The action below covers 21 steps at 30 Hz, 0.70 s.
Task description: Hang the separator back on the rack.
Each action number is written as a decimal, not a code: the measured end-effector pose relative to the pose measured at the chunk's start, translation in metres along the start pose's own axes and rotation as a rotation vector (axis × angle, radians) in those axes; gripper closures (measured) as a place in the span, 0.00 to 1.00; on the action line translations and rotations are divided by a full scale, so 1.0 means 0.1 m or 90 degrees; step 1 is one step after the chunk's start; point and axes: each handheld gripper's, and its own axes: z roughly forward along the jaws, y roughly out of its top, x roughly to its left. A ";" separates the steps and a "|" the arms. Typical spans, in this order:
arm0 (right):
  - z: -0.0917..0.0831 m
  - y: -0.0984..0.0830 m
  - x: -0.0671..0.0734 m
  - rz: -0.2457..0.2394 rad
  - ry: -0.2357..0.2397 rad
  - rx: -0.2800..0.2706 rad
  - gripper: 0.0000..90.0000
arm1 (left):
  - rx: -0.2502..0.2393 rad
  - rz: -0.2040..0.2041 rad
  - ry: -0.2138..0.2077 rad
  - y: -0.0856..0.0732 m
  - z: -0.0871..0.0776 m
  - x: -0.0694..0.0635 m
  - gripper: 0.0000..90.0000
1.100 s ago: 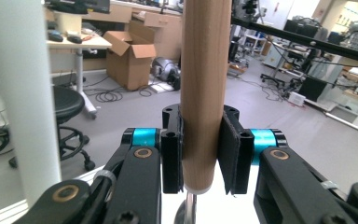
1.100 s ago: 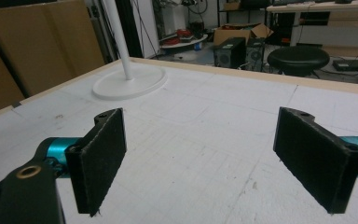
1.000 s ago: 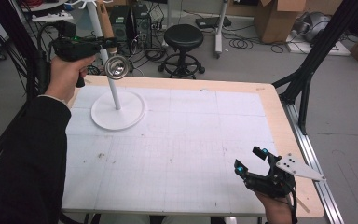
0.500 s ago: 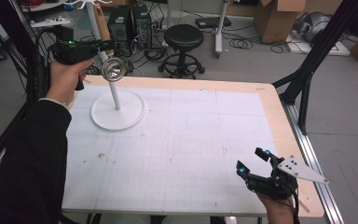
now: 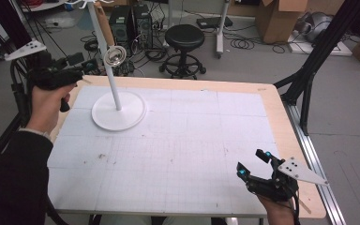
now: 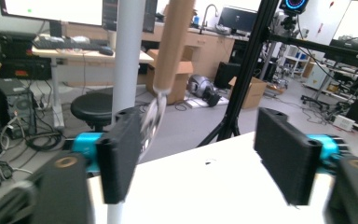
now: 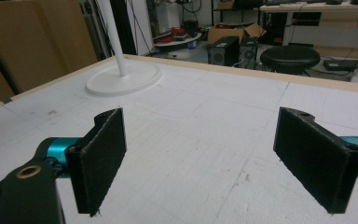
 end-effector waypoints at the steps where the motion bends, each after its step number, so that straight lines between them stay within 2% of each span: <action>1: 0.00 0.00 0.00 0.003 0.001 -0.001 0.18 | 0.002 0.002 0.001 -0.03 -0.03 -0.01 0.26; 3: 0.01 -0.01 0.00 0.002 -0.002 -0.001 0.18 | 0.009 0.009 -0.001 -0.10 -0.11 -0.06 0.19; 7: 0.02 -0.04 -0.03 0.004 -0.005 -0.005 0.18 | 0.007 0.014 -0.038 -0.31 -0.26 -0.15 0.19; 9: 0.02 -0.06 -0.03 0.005 -0.005 -0.005 0.18 | 0.003 0.017 -0.060 -0.46 -0.32 -0.20 0.19; 13: 0.04 -0.11 -0.05 0.012 0.001 -0.012 0.18 | -0.002 0.024 -0.083 -0.77 -0.47 -0.33 0.19; 16: 0.03 -0.11 -0.03 -0.001 0.000 -0.021 0.18 | 0.006 0.006 -0.120 -1.01 -0.57 -0.44 0.19; 19: 0.03 -0.12 -0.01 -0.006 0.000 -0.021 0.18 | 0.003 0.006 -0.133 -1.25 -0.68 -0.54 0.19; 21: 0.04 -0.13 -0.01 -0.003 -0.001 -0.015 0.18 | 0.012 0.024 -0.133 -1.39 -0.74 -0.60 0.19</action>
